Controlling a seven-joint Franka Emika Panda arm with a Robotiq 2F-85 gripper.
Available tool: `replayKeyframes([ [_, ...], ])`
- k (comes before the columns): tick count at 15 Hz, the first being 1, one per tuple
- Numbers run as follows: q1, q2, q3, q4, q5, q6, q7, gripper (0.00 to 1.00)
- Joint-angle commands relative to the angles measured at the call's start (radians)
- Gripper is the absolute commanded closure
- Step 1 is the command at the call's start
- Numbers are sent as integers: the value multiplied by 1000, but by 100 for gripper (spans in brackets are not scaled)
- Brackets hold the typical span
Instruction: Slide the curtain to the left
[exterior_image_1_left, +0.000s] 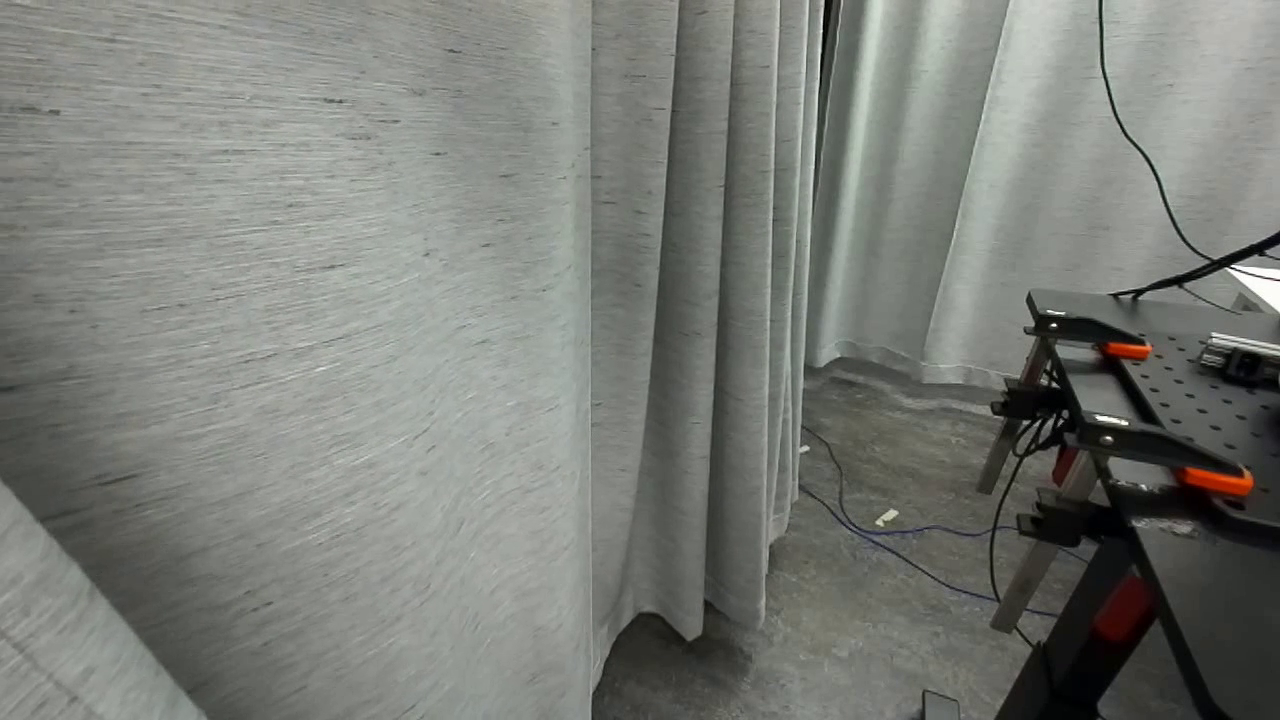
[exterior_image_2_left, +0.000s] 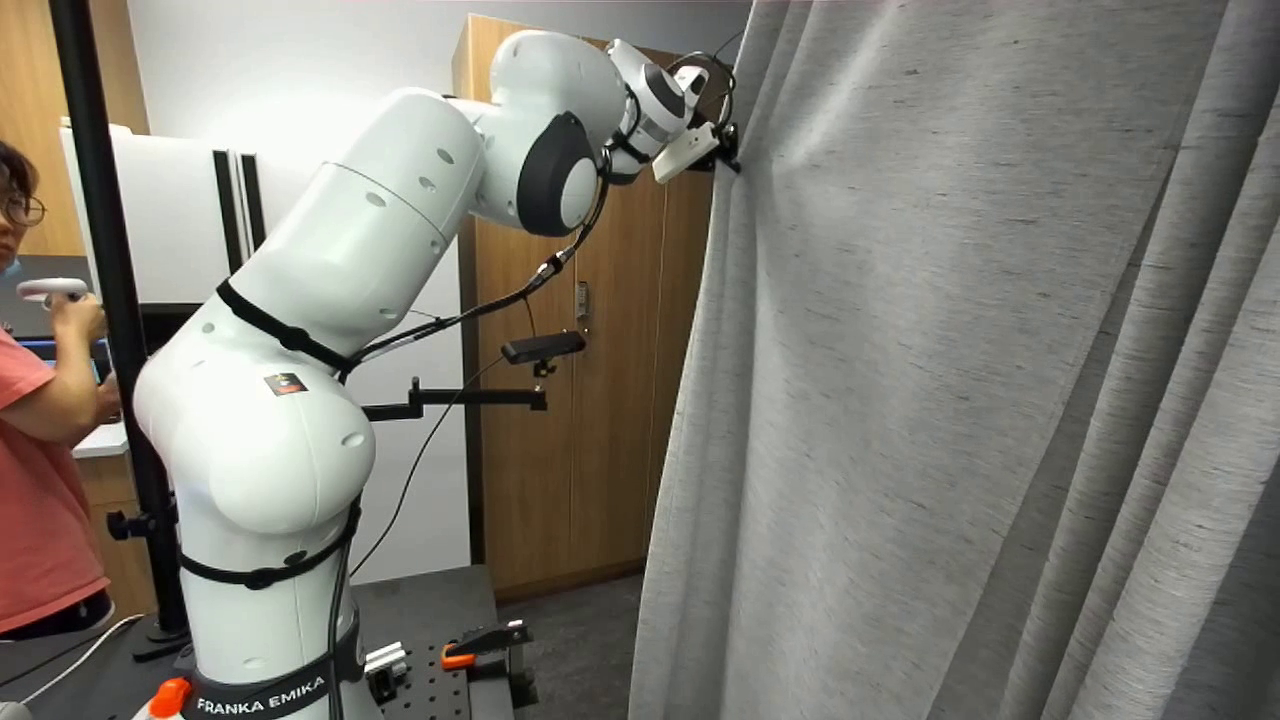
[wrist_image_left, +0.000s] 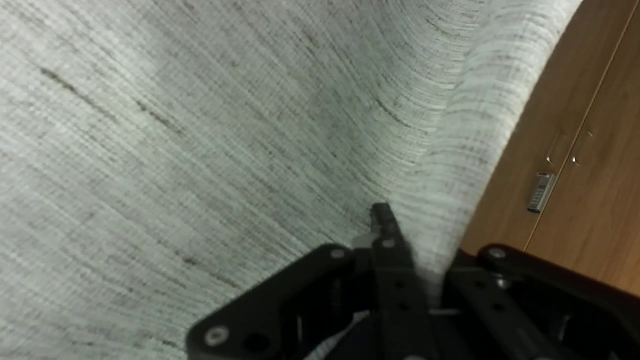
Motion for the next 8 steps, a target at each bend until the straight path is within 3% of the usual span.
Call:
replayKeyframes([
  [1, 47, 93, 32, 27, 52, -81, -21, 99],
  [8, 80, 97, 13, 66, 31, -193, 41, 99],
])
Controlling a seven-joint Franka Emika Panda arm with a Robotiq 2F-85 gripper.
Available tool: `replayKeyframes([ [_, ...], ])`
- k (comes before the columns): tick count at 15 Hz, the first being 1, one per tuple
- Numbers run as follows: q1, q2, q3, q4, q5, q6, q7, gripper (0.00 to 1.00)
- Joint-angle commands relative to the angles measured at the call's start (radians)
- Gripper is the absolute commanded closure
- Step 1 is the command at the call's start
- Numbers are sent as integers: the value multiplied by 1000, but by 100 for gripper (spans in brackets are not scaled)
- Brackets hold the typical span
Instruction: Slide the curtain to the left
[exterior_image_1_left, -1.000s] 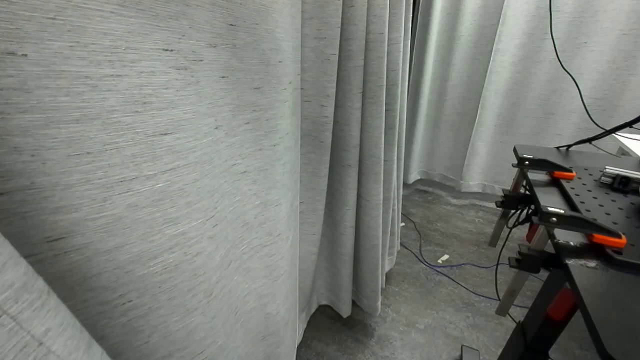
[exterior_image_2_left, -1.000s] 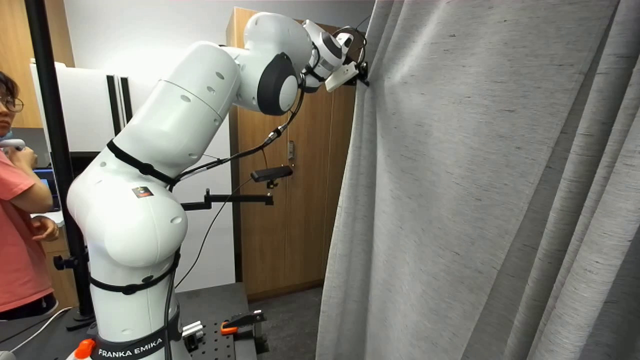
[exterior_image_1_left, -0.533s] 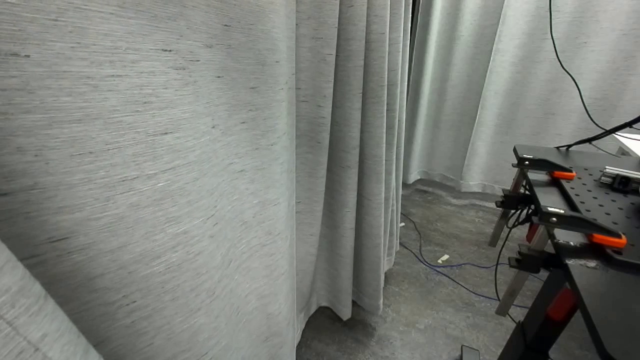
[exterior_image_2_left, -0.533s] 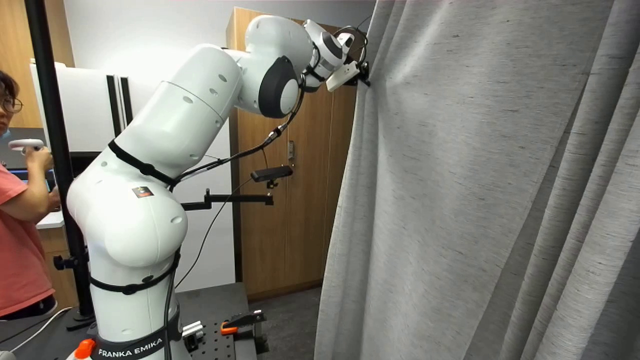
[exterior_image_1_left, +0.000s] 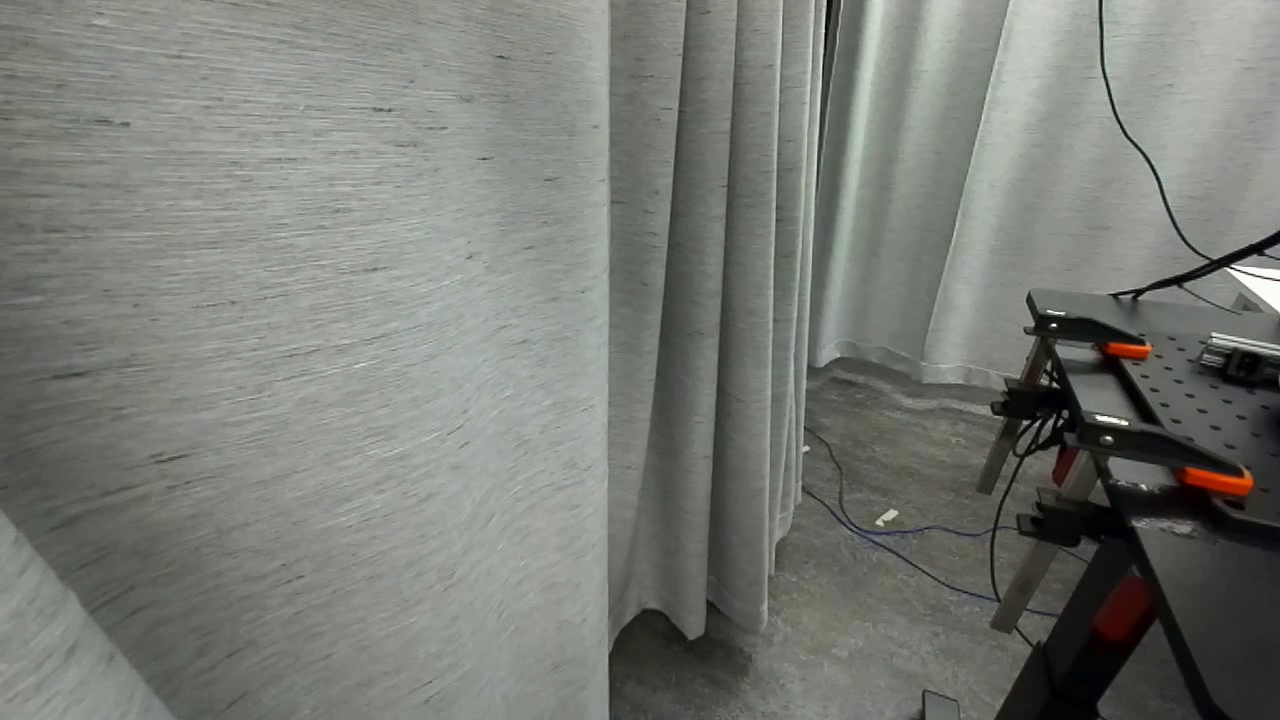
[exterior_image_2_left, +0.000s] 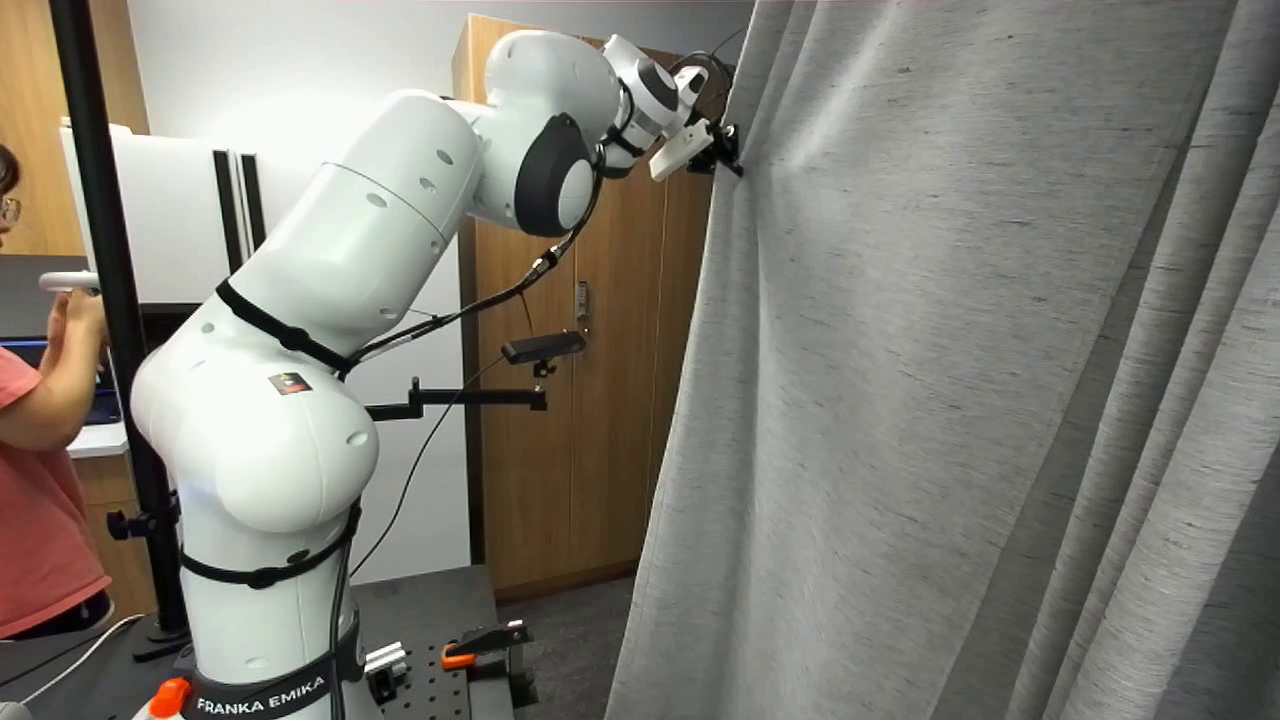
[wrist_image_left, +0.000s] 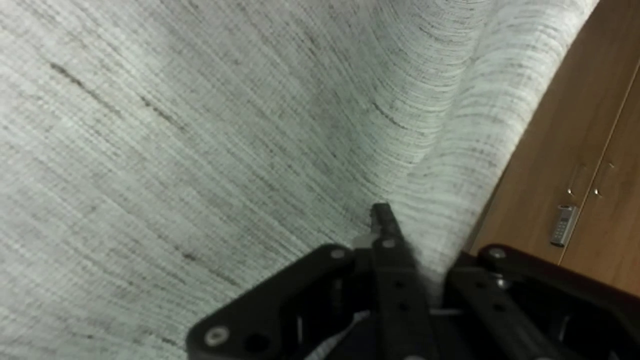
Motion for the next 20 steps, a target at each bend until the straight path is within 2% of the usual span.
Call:
replayKeyframes([
  [1, 60, 93, 16, 37, 39, -96, 41, 99],
  [3, 77, 91, 10, 49, 36, -170, 67, 99],
  [4, 138, 89, -97, 72, 114, -184, 57, 99],
  [5, 99, 92, -13, 67, 53, -225, 82, 99],
  [6, 117, 94, -34, 77, 56, -261, 93, 99],
  [9, 131, 99, -31, 98, 52, -322, 119, 99],
  [15, 146, 105, -30, 121, 48, -385, 149, 99],
  [16, 3, -48, -5, -72, 104, -312, 123, 99],
  [20, -86, -105, 4, -176, 155, -287, 130, 99],
])
